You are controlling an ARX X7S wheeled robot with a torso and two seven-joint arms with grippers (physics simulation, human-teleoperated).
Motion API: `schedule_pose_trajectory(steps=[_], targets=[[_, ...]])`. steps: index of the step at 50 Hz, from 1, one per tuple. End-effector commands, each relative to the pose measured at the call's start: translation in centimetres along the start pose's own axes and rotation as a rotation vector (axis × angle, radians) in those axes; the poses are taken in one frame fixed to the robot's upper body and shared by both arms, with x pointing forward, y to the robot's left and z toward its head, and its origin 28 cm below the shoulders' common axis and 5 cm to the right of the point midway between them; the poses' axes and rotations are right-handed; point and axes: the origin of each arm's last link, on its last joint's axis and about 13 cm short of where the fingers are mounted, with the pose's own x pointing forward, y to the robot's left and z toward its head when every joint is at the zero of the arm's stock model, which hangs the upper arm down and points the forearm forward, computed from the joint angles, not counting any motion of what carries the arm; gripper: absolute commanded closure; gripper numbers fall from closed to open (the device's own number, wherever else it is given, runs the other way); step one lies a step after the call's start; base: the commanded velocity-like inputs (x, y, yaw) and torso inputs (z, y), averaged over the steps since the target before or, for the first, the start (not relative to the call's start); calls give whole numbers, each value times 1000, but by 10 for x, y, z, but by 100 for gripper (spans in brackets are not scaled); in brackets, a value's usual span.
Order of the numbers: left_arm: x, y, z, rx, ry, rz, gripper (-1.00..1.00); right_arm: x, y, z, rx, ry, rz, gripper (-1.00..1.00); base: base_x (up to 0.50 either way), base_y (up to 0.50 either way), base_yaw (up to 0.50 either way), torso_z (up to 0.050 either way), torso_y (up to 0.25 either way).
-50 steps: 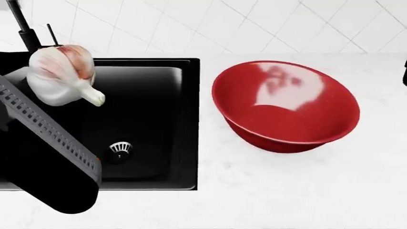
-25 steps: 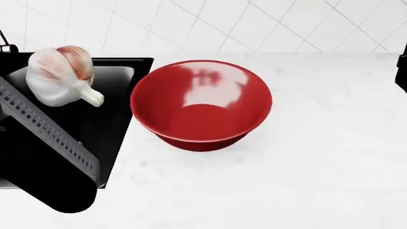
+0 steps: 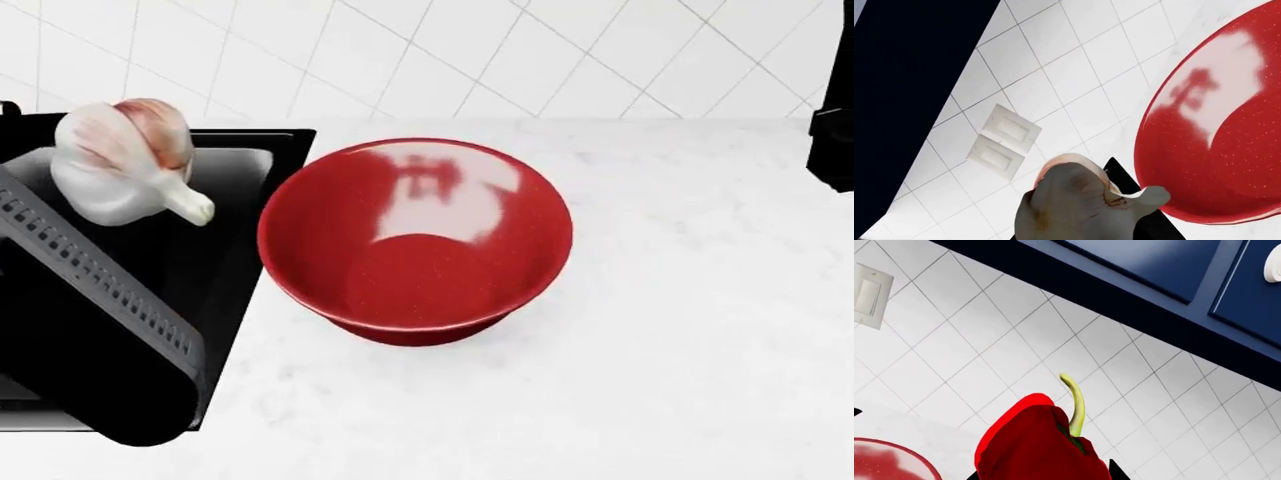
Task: There is a mixed pile of frozen fruits and vegetables on the counter. Locate all the frozen vegetables and place the items in a bowl on the counter. Take all the frozen fruits and defrost them in a running sink.
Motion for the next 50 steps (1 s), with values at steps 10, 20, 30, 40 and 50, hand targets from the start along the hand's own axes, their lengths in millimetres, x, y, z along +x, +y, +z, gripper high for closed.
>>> schedule_pose_trajectory(steps=[10,20,30,40,50], targets=[[-2,3,1,-6,-2,21,100,1,1,4,-27,-11,0,100,0,132,0,0,1],[-4,7,5,-1,-32,43,100,1,2,42,-31,-70,41,100,0,0,0,0,0],[-5,17,16,8,-61,83,100,20,25,72,23,-65,112,100,0,0,0,0,0],[-8,17,13,1,-58,82,100,58,54,100,-44,-52,109,100,0,0,0,2,1],[-7,15,10,-7,-51,79,100,111,84,74,-29,39,90,100,0,0,0,0,0]])
